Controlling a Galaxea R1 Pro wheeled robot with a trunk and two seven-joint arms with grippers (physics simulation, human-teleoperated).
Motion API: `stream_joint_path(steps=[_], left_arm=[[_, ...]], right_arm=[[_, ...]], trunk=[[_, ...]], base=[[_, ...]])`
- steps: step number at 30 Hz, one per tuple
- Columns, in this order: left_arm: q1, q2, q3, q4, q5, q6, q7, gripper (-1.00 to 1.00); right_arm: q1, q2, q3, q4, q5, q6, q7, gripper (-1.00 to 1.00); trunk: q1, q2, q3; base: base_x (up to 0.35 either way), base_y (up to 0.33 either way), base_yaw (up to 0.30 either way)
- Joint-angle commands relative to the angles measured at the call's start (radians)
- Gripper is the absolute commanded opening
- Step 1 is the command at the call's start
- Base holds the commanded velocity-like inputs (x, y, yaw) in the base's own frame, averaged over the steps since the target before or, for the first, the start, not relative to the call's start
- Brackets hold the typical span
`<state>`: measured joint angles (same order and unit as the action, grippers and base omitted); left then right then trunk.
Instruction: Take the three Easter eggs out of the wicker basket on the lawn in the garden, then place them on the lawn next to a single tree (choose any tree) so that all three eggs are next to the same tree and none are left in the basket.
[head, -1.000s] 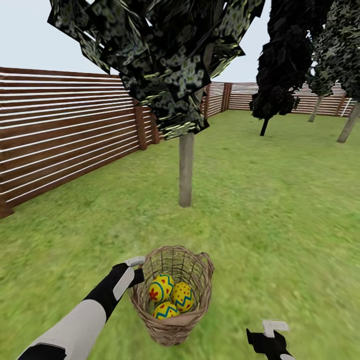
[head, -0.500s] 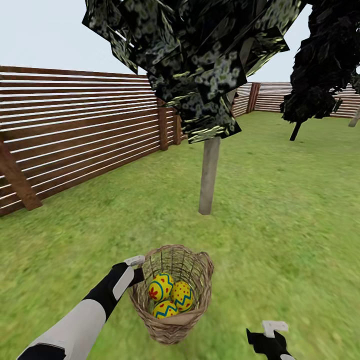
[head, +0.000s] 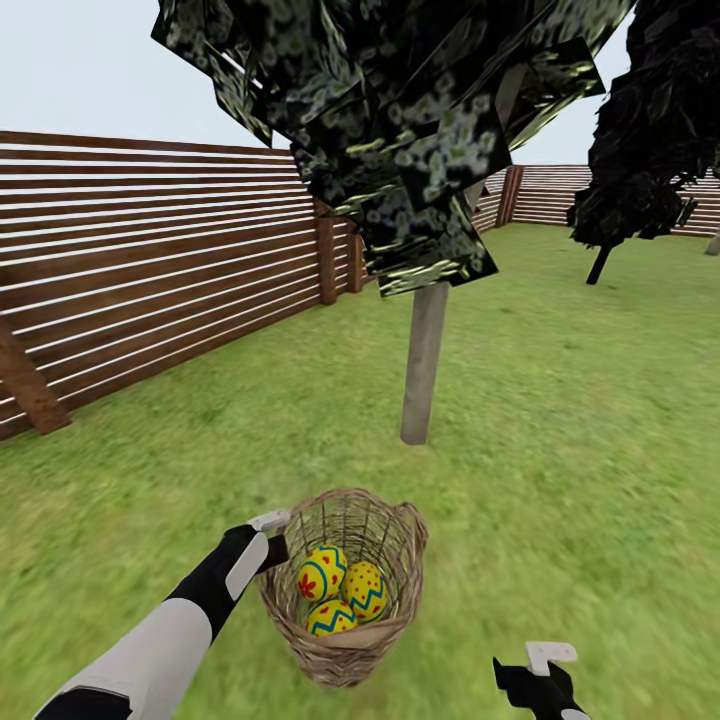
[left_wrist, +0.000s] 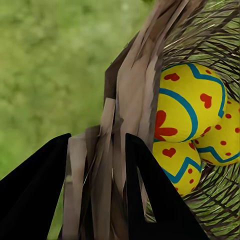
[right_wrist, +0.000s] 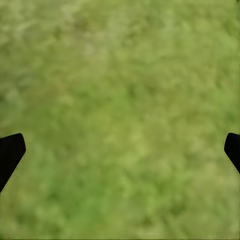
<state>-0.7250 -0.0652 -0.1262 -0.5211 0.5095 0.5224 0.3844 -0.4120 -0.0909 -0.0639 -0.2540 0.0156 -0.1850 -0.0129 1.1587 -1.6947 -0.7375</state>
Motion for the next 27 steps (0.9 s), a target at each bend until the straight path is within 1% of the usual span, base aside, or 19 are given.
stream_joint_path(steps=[1,27], left_arm=[[-0.001,0.001,-0.006,-0.002,0.014,0.001,0.010,-1.00],[-0.001,0.001,-0.006,-0.002,0.014,0.001,0.010,-1.00]], right_arm=[[-0.001,0.000,-0.005,0.001,0.002,-0.004,0.001,1.00],[-0.001,-0.001,-0.005,0.002,0.000,-0.004,0.001,1.00]], trunk=[[0.000,0.000,-0.001],[0.000,0.000,-0.001]], base=[[0.330,0.000,0.000],[0.331,0.000,0.000]])
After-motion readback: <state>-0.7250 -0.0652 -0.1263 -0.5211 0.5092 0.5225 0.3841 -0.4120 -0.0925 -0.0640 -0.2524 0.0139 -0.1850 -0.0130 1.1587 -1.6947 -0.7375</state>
